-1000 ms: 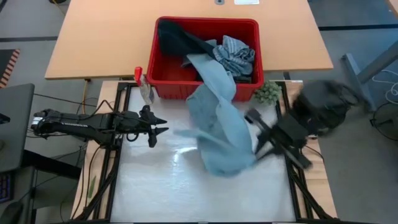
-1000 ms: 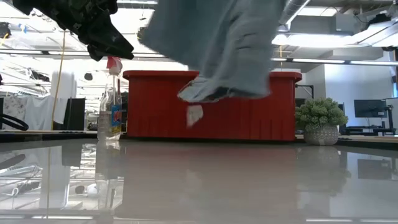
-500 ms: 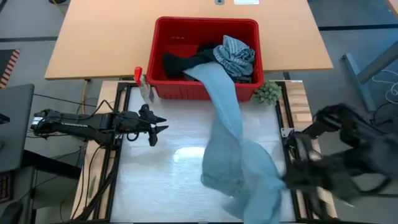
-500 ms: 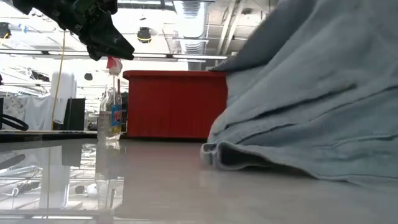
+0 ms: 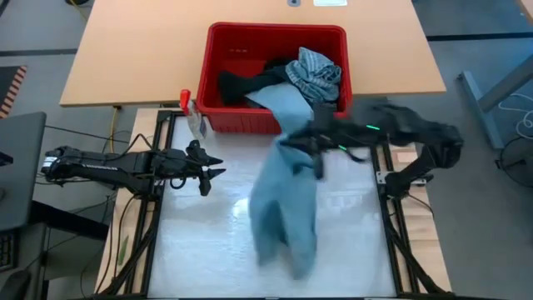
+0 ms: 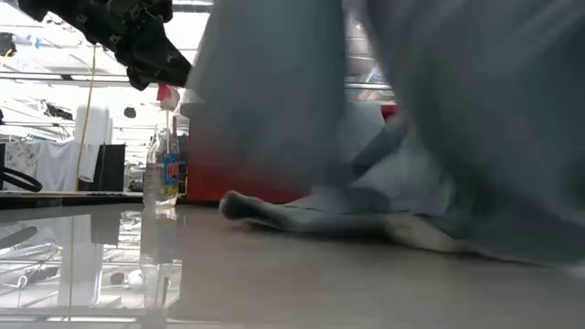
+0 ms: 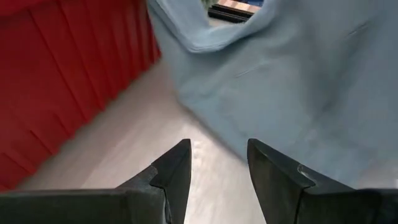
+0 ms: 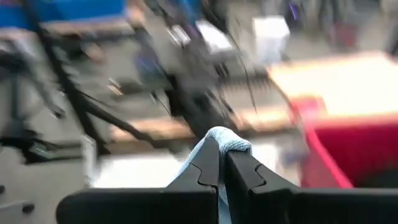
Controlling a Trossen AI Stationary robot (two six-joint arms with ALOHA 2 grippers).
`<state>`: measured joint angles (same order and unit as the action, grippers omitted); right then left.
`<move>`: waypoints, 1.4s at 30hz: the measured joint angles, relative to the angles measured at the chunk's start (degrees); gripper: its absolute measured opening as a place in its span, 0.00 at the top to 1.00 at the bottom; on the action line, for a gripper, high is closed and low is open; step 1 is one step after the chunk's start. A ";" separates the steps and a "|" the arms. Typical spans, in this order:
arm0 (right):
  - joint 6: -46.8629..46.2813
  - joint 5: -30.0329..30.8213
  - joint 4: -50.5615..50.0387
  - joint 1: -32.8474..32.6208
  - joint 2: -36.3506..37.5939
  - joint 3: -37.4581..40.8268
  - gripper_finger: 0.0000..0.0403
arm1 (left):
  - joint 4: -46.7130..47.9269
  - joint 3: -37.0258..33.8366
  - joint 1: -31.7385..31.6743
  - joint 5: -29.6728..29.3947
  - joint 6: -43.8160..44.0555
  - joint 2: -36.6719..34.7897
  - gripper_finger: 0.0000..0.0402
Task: Fold laundry
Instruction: Fold the blue pants from the red laundry bin
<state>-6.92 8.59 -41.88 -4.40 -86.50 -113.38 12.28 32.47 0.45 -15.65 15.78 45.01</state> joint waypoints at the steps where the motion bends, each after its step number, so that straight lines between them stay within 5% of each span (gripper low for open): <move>1: -1.61 -1.83 -0.46 2.64 0.00 2.83 0.93 | 0.60 0.00 0.00 0.79 0.92 0.00 0.64; 12: -11.20 -23.98 2.86 19.95 -2.41 24.77 0.79 | 12.61 0.00 0.47 4.44 8.93 0.00 0.64; 21: -7.70 -25.17 -2.80 18.82 -3.46 25.16 0.46 | 12.14 0.00 0.66 5.24 2.87 0.00 0.64; 28: -10.75 -22.81 -12.37 6.95 -1.70 25.88 0.40 | 8.24 0.00 0.68 7.75 -5.97 0.08 0.64; 35: -22.14 -12.08 -6.01 -9.73 -1.90 32.19 0.42 | 3.74 0.01 0.68 11.35 -13.06 3.16 0.64; 42: -26.51 0.57 1.66 -21.94 -4.64 34.24 0.44 | -1.87 0.00 0.68 21.87 -21.57 10.64 0.64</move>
<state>-33.43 9.16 -40.22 -26.35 -91.14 -79.14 10.41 32.47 1.13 6.21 -5.79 55.65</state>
